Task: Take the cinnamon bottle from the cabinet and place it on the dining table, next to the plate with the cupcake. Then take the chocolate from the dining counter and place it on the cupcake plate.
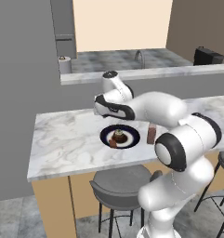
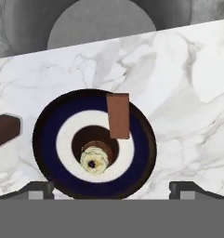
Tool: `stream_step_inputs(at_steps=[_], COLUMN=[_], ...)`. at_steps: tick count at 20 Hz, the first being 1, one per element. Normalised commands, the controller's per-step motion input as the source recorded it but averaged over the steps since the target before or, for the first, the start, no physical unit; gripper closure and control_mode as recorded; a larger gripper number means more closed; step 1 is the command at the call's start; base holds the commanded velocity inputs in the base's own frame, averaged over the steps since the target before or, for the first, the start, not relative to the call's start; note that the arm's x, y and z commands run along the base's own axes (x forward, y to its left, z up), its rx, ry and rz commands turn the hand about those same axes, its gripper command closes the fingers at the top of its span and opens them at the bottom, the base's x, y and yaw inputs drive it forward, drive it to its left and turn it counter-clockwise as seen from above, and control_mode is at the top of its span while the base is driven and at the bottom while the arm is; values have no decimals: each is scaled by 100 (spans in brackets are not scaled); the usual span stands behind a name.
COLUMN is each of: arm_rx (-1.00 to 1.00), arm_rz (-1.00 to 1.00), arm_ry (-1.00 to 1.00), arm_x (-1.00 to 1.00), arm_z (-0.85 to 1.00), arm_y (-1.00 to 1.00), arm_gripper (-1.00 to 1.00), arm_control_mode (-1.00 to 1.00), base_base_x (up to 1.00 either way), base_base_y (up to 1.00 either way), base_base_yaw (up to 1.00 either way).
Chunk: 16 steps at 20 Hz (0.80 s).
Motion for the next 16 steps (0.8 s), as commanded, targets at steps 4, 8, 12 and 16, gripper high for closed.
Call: stream_step_inputs(at_steps=[4,8,12,16], arm_rx=[0,0,0,0], arm_rz=[6,9,11,10], arm_ry=[-8,-21,-24,-25], arm_x=[-46,-85,-100,-100], arm_z=[91,76,52,51], arm_y=[-2,-15,-14,-10], arm_gripper=[-100,-100,-100,-100], arm_control_mode=[-100,-100,-100,-100], base_base_x=[0,0,0,0], base_base_y=[0,0,0,0], base_base_yaw=[0,0,0,0])
